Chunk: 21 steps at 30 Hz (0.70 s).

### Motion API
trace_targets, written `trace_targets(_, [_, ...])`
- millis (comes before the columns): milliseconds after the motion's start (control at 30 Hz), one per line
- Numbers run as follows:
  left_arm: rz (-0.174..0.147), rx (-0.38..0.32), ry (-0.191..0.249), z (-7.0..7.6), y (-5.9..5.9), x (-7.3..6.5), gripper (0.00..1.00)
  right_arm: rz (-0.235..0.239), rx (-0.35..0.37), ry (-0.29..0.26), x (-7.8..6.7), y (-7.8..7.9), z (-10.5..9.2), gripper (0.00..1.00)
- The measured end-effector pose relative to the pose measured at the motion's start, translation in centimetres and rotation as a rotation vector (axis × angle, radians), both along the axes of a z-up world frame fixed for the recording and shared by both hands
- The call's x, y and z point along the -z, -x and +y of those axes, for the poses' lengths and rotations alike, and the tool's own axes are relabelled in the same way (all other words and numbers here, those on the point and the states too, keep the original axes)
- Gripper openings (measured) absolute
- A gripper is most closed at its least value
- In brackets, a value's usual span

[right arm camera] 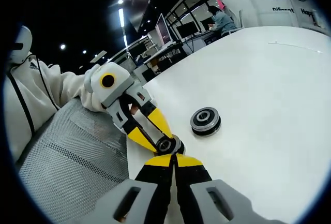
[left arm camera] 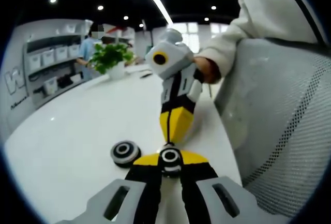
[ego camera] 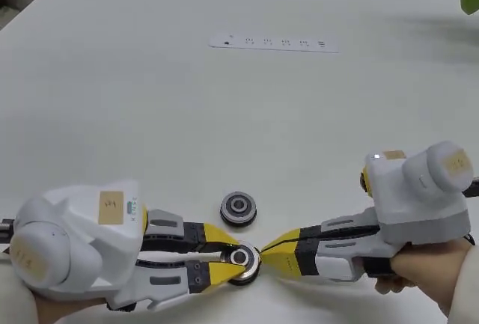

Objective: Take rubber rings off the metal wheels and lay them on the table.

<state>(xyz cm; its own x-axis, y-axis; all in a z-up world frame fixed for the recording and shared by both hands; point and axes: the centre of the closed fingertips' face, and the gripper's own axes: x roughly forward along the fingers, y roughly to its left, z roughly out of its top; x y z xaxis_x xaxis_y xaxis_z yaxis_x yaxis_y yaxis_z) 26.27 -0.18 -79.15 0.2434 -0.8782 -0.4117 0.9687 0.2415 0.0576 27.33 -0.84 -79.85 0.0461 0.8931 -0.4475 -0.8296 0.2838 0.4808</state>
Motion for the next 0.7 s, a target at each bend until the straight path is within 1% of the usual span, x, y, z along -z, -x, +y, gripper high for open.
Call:
trace_targets(167, [-0.005,0.001,-0.004,-0.22,0.10,-0.17,0.14,0.012,0.006,-0.007,-0.12,0.02,0.09,0.00])
trace_targets(400, [-0.003,0.001,-0.004,-0.38,0.17,-0.30,0.14,0.018,0.007,-0.013,-0.27,0.11,0.26,0.00])
trace_targets(700, [-0.002,0.001,-0.003,-0.32,0.17,-0.27,0.14,0.010,0.000,-0.014,-0.36,0.22,0.37,0.00])
